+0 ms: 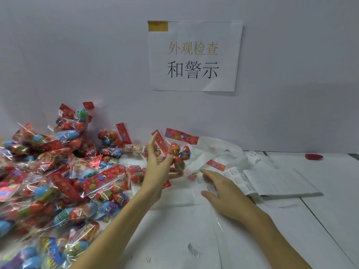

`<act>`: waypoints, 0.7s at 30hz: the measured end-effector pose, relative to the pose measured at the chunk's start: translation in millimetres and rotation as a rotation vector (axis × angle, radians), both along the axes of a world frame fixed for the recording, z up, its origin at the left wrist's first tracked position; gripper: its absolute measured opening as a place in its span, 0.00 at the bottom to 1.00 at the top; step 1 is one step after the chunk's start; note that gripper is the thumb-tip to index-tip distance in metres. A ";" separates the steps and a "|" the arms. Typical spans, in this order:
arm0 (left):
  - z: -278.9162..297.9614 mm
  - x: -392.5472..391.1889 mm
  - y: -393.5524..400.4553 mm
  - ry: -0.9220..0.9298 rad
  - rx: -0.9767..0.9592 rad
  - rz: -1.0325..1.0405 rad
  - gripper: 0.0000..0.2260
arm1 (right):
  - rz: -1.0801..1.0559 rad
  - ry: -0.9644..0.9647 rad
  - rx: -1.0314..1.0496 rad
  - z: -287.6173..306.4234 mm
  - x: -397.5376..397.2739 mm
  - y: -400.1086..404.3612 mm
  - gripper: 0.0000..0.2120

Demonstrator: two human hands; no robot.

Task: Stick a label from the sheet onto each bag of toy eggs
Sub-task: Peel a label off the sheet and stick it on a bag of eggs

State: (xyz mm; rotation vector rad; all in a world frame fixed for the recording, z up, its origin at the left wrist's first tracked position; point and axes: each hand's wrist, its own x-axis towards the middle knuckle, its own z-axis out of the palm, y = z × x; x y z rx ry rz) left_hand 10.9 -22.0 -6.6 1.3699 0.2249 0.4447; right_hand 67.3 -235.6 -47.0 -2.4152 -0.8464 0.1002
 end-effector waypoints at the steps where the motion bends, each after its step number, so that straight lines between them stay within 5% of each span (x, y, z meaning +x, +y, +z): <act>1: -0.2 0.0 -0.3 -0.010 0.017 -0.017 0.29 | 0.004 -0.025 -0.009 0.2 0.9 0.3 0.30; 7: -3.2 -2.9 -3.1 -0.123 0.130 -0.038 0.17 | -0.039 -0.050 -0.017 -2.4 1.8 8.6 0.28; 13: -10.0 -3.5 -4.9 -0.051 0.326 -0.050 0.26 | -0.205 -0.052 -0.008 -5.2 4.7 18.8 0.17; 18: -23.2 -0.1 -11.1 -0.076 0.855 0.063 0.15 | -0.216 -0.095 0.072 -4.7 2.2 19.4 0.16; 21: -37.3 2.9 -12.4 -0.101 1.010 0.027 0.13 | -0.200 -0.112 0.140 -2.9 0.0 19.5 0.12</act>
